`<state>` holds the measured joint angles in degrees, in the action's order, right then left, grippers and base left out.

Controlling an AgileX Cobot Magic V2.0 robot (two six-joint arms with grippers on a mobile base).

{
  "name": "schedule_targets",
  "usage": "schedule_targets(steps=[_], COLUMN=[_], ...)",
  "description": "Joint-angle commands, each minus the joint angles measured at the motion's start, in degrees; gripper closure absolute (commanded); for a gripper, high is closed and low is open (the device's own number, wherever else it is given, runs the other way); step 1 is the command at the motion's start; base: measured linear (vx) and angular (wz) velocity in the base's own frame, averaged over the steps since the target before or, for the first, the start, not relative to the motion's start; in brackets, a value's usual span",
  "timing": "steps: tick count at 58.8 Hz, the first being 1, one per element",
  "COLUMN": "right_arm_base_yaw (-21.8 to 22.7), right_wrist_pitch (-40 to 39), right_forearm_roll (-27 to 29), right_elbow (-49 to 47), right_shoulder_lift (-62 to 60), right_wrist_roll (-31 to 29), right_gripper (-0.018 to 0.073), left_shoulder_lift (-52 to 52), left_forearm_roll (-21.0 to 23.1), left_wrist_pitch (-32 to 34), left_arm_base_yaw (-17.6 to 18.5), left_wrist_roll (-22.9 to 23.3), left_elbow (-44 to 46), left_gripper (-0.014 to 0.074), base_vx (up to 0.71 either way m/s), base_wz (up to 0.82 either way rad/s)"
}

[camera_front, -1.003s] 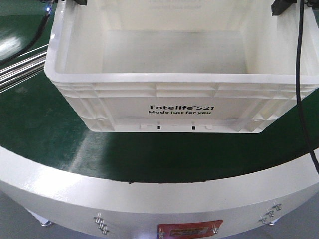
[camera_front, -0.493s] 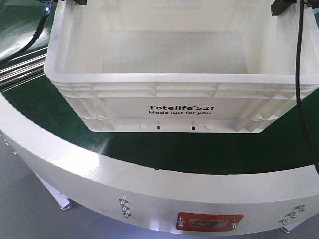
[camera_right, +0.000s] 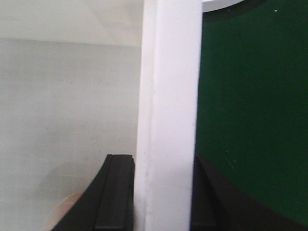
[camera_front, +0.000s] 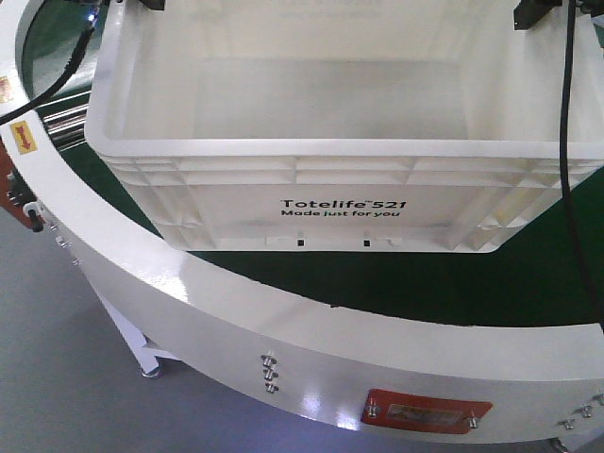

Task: Place moving items into box and shelve
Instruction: 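Hold the tote with both grippers while the base turns away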

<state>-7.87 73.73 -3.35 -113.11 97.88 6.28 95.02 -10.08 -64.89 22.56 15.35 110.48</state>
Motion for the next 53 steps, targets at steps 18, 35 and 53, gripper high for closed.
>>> schedule_targets(steps=[18,35,53], right_arm_base_yaw=[1.09,1.09,1.09], right_wrist_pitch=[0.10,0.10,0.10], right_forearm_roll=[-7.77,-7.77,-7.77], right_elbow=[-2.26,-2.26,-2.26], right_shoulder_lift=[-3.69,-3.69,-3.69], right_wrist_roll=[-0.81,-0.81,-0.81], right_gripper=[0.0564,0.0564,0.0564], left_shoulder_lift=[-4.01,-4.01,-4.01], left_forearm_roll=[-7.22,-7.22,-7.22], left_wrist_pitch=[4.50,4.50,4.48], left_arm_base_yaw=[-0.76,-0.76,-0.76], left_wrist_roll=[-0.24,-0.24,-0.24], left_elbow=[2.20,2.20,2.20], left_gripper=[0.0596,0.0596,0.0596], base_vx=[-0.05,-0.07,-0.10], base_wz=[0.25,0.41,0.51])
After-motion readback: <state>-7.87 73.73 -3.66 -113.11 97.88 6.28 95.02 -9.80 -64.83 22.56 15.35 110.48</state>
